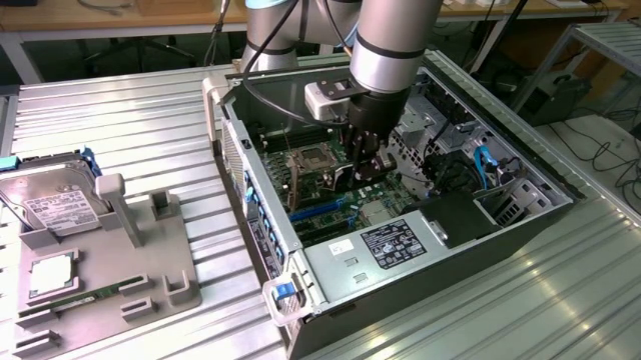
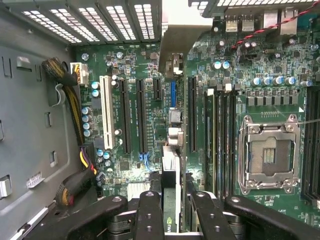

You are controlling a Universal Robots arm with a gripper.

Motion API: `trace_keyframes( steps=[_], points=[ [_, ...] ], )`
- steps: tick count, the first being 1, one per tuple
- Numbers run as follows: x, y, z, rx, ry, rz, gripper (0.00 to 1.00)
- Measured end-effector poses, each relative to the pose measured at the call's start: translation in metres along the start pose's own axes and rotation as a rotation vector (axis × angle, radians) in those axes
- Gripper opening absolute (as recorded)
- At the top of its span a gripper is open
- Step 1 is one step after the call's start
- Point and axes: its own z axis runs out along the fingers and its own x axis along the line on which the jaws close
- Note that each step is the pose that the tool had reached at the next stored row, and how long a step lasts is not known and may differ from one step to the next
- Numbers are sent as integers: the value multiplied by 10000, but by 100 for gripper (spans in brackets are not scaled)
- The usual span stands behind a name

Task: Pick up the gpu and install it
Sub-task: 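Insert the gpu into the slot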

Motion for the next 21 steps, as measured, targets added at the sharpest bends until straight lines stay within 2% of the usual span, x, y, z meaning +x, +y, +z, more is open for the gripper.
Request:
trace_keyframes(
  steps=[3,4,5,12,14,16,21],
  points=[
    [0,1,5,-272,12,-6,27],
    [0,1,9,-337,14,-8,27],
    [0,2,17,-378,15,-8,27],
    [-1,3,51,-394,14,-11,27],
    [-1,3,70,-430,15,-29,27],
    [-2,6,101,-496,14,-192,27],
    [-8,13,162,-507,12,-224,27]
  ],
)
